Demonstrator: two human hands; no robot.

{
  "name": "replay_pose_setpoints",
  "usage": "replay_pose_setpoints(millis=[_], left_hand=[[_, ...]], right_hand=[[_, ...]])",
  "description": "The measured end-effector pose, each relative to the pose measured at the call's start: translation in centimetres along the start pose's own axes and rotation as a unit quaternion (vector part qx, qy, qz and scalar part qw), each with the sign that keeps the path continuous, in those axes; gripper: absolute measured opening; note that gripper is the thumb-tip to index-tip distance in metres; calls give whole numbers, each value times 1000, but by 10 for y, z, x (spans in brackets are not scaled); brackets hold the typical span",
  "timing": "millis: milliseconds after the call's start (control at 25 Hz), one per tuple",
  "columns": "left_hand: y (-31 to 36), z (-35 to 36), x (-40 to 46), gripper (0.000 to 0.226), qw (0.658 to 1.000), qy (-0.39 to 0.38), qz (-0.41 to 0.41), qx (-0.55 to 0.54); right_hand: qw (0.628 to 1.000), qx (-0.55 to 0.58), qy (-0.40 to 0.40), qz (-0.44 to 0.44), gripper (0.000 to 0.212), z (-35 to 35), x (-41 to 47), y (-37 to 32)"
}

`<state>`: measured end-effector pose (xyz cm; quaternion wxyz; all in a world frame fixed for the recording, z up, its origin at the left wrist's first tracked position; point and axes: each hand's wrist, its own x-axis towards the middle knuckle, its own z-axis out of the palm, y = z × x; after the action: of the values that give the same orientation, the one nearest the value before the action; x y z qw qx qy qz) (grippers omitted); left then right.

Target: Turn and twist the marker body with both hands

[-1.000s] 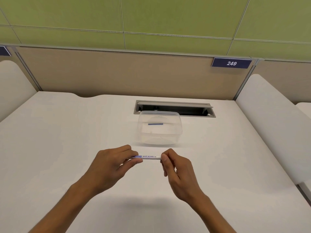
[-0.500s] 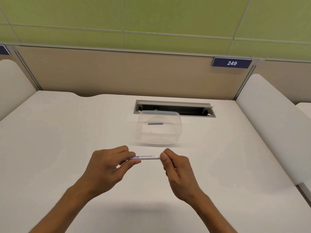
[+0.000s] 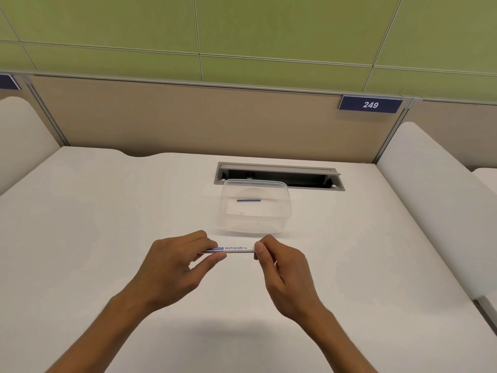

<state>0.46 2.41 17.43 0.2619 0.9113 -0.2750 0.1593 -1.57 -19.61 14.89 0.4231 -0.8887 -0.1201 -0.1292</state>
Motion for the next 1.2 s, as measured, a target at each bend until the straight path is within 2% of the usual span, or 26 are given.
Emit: replay_pose_setpoints(millis=[200, 440, 560, 760, 920, 1000, 1080, 1200], left_hand=[[0, -3, 0, 27, 997, -27, -63, -43], [-5, 0, -1, 46, 994, -39, -80, -59], [-3, 0, -1, 45, 997, -19, -69, -40], [1, 0, 0, 38, 998, 48, -26, 20], [-1, 2, 2, 40, 989, 71, 39, 127], [-2, 4, 2, 39, 986, 71, 50, 139], [-3, 4, 4, 38, 990, 69, 38, 118], [0, 1, 8, 36, 995, 66, 13, 74]], right_hand=[[990, -84, 23, -106, 22, -6, 3, -2], [987, -87, 7, -132, 24, -6, 3, -1], [993, -57, -14, -100, 27, -6, 4, -3], [996, 61, -59, 1, 35, -1, 8, -6], [962, 222, -123, 104, 44, -6, 12, -6], [945, 262, -150, 128, 47, -8, 13, -4], [954, 239, -128, 128, 42, -6, 12, -5], [993, 91, -50, 56, 39, -2, 8, -8]])
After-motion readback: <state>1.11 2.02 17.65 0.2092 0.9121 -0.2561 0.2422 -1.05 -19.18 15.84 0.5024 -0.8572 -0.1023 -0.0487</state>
